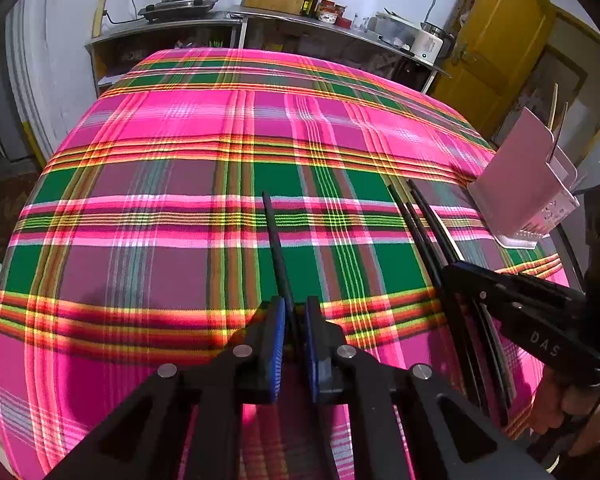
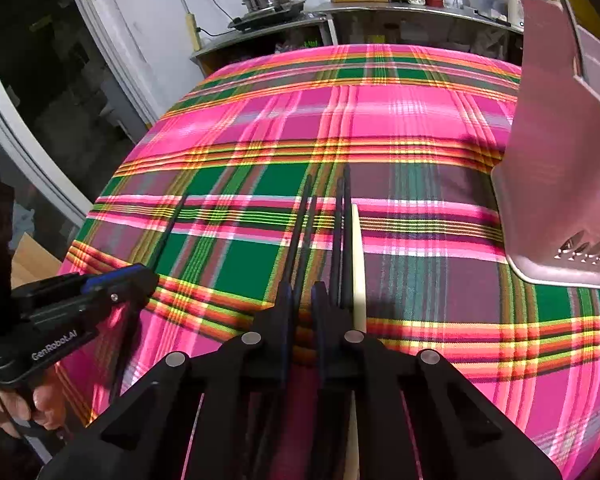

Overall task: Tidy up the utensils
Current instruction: 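Grasp a black chopstick with the left tool while the right tool grasps another black chopstick, then lift both held black chopsticks and carry them toward the pink caddy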

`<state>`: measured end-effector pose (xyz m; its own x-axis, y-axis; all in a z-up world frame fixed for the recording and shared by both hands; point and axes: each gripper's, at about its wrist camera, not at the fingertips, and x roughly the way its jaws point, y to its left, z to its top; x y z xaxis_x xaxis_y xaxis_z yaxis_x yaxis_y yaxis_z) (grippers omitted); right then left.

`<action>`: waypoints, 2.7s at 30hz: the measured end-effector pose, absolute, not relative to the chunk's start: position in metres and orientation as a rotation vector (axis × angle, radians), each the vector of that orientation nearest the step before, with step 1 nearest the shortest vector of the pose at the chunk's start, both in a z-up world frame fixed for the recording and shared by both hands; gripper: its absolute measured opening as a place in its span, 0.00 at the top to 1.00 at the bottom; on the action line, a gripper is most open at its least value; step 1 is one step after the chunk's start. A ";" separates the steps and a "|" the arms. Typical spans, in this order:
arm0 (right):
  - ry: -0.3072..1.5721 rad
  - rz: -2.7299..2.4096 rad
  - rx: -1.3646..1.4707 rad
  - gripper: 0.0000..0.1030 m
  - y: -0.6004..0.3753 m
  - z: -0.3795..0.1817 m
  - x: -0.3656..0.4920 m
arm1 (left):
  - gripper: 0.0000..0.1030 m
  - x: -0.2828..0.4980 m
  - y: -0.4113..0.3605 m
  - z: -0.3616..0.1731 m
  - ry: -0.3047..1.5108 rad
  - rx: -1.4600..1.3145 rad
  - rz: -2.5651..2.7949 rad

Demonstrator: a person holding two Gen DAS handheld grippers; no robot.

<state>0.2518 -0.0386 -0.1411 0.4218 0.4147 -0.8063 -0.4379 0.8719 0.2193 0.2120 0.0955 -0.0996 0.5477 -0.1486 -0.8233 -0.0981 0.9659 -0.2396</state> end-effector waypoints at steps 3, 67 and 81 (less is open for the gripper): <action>1.002 0.530 -0.044 0.90 -0.035 -0.142 0.253 | 0.89 0.216 0.095 -0.100 0.992 -0.264 -0.029; 0.655 0.534 0.098 0.95 -0.113 0.017 0.175 | 0.95 0.171 0.033 0.076 0.693 -0.186 -0.264; 0.624 0.450 0.110 0.95 -0.152 0.031 0.172 | 0.95 0.201 -0.001 0.080 0.723 -0.191 -0.354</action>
